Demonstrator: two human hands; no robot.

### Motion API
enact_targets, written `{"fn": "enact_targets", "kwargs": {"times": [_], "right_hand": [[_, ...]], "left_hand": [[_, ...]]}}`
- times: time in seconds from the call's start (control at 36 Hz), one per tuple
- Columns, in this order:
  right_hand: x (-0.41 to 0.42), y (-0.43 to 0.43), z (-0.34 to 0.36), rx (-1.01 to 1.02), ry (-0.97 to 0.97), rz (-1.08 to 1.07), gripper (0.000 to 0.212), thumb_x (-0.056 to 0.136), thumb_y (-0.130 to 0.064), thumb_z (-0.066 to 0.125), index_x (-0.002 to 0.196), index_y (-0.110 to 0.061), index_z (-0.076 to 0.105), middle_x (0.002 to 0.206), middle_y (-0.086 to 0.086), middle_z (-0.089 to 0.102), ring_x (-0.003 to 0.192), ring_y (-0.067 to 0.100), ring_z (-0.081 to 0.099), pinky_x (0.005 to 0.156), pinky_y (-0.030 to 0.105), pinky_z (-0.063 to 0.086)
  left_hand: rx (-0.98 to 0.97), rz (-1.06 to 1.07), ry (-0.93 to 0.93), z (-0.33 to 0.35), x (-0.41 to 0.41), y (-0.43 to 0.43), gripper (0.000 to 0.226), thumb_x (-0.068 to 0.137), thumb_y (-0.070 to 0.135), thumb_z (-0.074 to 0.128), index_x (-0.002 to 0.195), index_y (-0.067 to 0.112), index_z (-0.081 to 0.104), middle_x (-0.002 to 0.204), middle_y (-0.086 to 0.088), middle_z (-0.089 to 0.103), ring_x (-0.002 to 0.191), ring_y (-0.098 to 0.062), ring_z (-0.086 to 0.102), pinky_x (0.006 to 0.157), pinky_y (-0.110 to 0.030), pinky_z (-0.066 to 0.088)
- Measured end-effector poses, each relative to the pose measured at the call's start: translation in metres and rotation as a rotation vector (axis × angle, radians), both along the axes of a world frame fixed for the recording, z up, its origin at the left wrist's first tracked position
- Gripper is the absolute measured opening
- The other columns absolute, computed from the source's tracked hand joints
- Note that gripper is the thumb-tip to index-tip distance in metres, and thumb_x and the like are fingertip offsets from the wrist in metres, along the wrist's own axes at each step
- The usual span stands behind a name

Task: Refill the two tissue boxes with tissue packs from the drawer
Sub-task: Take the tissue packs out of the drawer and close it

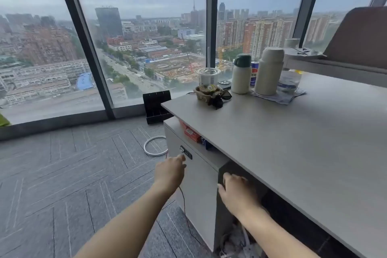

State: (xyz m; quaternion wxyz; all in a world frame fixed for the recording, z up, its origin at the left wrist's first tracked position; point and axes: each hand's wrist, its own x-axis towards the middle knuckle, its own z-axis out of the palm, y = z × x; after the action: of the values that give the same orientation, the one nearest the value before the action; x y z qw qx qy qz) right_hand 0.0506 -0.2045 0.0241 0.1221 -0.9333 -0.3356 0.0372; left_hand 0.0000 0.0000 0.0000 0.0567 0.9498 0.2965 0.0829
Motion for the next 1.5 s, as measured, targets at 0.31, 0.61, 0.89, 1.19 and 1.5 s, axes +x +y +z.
{"fn": "enact_targets", "kwargs": {"times": [0.31, 0.61, 0.89, 1.19, 1.5], "right_hand": [[0.028, 0.021, -0.022, 0.065, 0.023, -0.111, 0.039, 0.094, -0.05, 0.048, 0.105, -0.013, 0.057, 0.11, 0.003, 0.067, 0.101, 0.018, 0.064, 0.078, 0.026, 0.049], [0.028, 0.029, -0.04, 0.224, 0.06, -0.174, 0.031, 0.088, -0.048, 0.057, 0.083, -0.018, 0.057, 0.085, 0.003, 0.07, 0.08, 0.022, 0.067, 0.07, 0.038, 0.054], [0.023, 0.028, -0.038, 0.302, 0.141, -0.149, 0.028, 0.091, -0.04, 0.057, 0.092, -0.013, 0.06, 0.096, 0.007, 0.069, 0.094, 0.025, 0.064, 0.073, 0.032, 0.043], [-0.019, 0.034, -0.052, 0.334, 0.081, 0.03, 0.031, 0.081, -0.055, 0.064, 0.081, -0.024, 0.062, 0.076, -0.008, 0.072, 0.071, 0.012, 0.067, 0.058, 0.029, 0.049], [-0.085, 0.046, -0.065, 0.409, 0.192, 0.163, 0.035, 0.08, -0.061, 0.06, 0.084, -0.026, 0.063, 0.072, -0.013, 0.069, 0.071, 0.01, 0.065, 0.067, 0.032, 0.052]], "left_hand": [[-0.087, 0.109, -0.057, -0.02, 0.049, 0.046, 0.028, 0.098, 0.038, 0.042, 0.121, 0.022, 0.046, 0.104, -0.009, 0.071, 0.094, -0.031, 0.067, 0.072, -0.04, 0.052], [-0.165, 0.12, -0.086, -0.048, 0.067, 0.064, 0.028, 0.099, 0.043, 0.036, 0.114, 0.021, 0.046, 0.096, -0.011, 0.071, 0.086, -0.033, 0.066, 0.068, -0.04, 0.052], [-0.215, 0.12, -0.125, -0.055, 0.06, 0.068, 0.025, 0.099, 0.044, 0.036, 0.114, 0.029, 0.046, 0.096, -0.009, 0.07, 0.089, -0.033, 0.065, 0.067, -0.038, 0.05], [-0.317, 0.18, -0.184, -0.062, -0.01, 0.079, 0.021, 0.098, 0.05, 0.027, 0.111, 0.043, 0.042, 0.088, -0.003, 0.073, 0.08, -0.029, 0.068, 0.058, -0.041, 0.056], [-0.357, 0.3, -0.158, -0.049, -0.095, 0.088, 0.023, 0.099, 0.047, 0.032, 0.115, 0.043, 0.048, 0.082, 0.003, 0.072, 0.078, -0.025, 0.066, 0.058, -0.032, 0.051]]}}
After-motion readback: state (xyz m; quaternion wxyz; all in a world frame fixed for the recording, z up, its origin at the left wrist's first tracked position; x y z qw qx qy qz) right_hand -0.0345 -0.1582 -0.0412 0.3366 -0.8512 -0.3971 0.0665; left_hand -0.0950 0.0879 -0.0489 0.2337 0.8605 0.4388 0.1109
